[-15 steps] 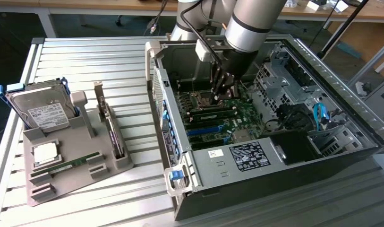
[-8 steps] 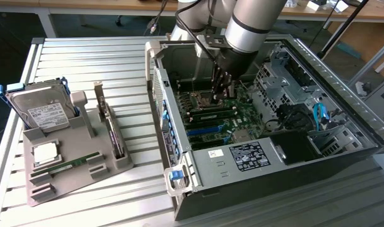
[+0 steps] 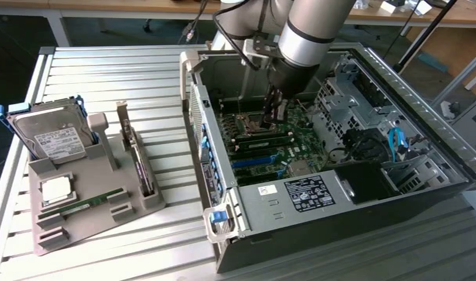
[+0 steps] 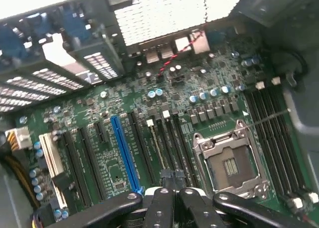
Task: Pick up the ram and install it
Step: 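Press down the ram until it locks into place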
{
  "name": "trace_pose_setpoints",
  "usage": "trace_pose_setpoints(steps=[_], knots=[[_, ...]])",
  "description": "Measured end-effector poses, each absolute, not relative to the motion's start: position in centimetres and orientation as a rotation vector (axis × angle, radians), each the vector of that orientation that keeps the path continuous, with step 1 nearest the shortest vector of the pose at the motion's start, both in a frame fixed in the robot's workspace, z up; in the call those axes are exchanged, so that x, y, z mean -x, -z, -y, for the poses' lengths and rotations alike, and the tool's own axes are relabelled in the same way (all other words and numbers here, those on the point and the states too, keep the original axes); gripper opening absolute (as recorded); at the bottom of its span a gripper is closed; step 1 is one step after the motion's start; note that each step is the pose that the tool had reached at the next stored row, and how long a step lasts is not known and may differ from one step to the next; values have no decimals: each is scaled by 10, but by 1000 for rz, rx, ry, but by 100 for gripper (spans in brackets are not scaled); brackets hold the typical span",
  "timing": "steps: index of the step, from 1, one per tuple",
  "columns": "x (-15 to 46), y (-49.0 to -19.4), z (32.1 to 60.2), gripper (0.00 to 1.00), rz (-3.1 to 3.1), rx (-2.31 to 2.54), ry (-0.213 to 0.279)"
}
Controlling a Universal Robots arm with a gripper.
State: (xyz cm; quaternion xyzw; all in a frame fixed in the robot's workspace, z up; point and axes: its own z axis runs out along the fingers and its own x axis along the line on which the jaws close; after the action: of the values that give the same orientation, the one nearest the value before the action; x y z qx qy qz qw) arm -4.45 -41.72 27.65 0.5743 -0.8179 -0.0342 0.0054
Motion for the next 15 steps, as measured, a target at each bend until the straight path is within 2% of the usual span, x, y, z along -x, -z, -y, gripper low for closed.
trace_pose_setpoints(steps=[15], knots=[[45, -274, 417, 12, 2793, -1432, 108]])
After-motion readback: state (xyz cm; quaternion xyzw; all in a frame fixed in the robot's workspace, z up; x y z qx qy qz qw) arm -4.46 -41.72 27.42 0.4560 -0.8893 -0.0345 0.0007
